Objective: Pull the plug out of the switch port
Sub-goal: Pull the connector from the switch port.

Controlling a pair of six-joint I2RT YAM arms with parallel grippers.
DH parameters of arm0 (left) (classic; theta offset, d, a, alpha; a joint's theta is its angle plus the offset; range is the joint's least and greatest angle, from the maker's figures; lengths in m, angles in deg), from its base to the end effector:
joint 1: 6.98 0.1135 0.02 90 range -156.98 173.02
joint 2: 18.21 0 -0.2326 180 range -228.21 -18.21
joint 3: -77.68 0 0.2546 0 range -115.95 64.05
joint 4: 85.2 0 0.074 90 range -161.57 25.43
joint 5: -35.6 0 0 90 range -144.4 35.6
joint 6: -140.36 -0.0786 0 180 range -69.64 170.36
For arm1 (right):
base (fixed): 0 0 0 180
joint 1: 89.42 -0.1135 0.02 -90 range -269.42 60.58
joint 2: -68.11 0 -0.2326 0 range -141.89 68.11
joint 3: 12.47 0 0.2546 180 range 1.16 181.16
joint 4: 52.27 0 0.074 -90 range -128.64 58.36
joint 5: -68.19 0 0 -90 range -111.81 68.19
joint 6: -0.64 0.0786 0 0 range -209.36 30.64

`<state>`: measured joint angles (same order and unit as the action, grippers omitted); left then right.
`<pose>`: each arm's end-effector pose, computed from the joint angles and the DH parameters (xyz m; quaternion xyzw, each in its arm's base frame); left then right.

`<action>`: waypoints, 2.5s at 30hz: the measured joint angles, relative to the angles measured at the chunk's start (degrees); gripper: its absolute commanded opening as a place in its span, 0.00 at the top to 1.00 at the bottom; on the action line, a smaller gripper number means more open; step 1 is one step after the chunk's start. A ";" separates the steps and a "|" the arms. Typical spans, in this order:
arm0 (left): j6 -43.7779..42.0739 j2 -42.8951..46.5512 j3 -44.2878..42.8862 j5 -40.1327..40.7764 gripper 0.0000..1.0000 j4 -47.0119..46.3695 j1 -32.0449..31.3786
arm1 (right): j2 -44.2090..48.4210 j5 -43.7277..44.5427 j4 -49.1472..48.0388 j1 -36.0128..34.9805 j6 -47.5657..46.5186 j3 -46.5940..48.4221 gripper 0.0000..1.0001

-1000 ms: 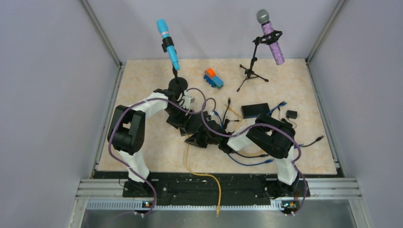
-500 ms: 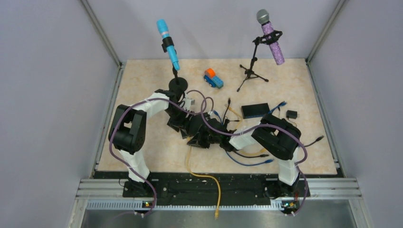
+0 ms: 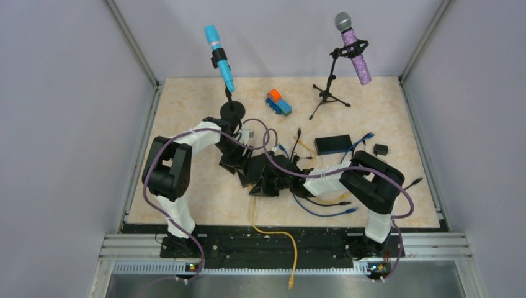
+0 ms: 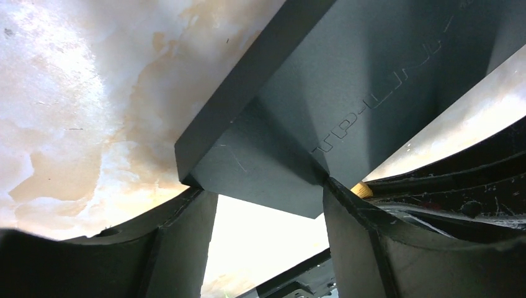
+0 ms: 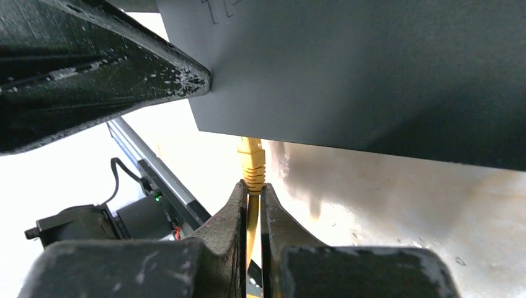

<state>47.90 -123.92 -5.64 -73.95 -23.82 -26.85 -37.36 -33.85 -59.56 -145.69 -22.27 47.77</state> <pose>0.3056 -0.1384 0.0932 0.1996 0.9636 -0.1757 0.0273 0.1976 0.3254 0.0642 0.0384 0.8940 0.4289 0.1241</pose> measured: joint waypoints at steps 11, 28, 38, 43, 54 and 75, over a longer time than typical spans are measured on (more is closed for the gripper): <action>-5.14 8.92 4.87 6.25 0.03 -6.49 -1.49 | -1.16 -5.20 -7.98 2.82 2.08 -4.81 1.00; -15.58 7.39 6.14 5.22 0.01 -13.25 -9.90 | -2.99 -7.54 -18.67 3.72 5.92 -9.03 1.00; -18.91 8.83 8.00 3.15 0.01 -14.84 -9.90 | -3.91 -8.26 -22.45 4.22 7.17 -10.25 1.00; -20.22 9.22 8.33 2.84 0.01 -14.82 -10.03 | -3.89 -8.52 -22.34 4.33 7.45 -10.25 1.00; -19.93 11.52 10.25 2.97 0.01 -16.76 -10.47 | -3.89 -8.70 -22.80 4.39 7.50 -10.56 1.00; -17.88 16.09 15.17 10.10 0.01 -21.70 -13.40 | -3.91 -9.20 -22.03 4.96 8.11 -10.49 1.00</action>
<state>30.03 -107.83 9.53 -63.85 -45.53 -40.25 -41.27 -43.05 -81.60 -140.73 -14.16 37.28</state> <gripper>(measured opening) 0.988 0.031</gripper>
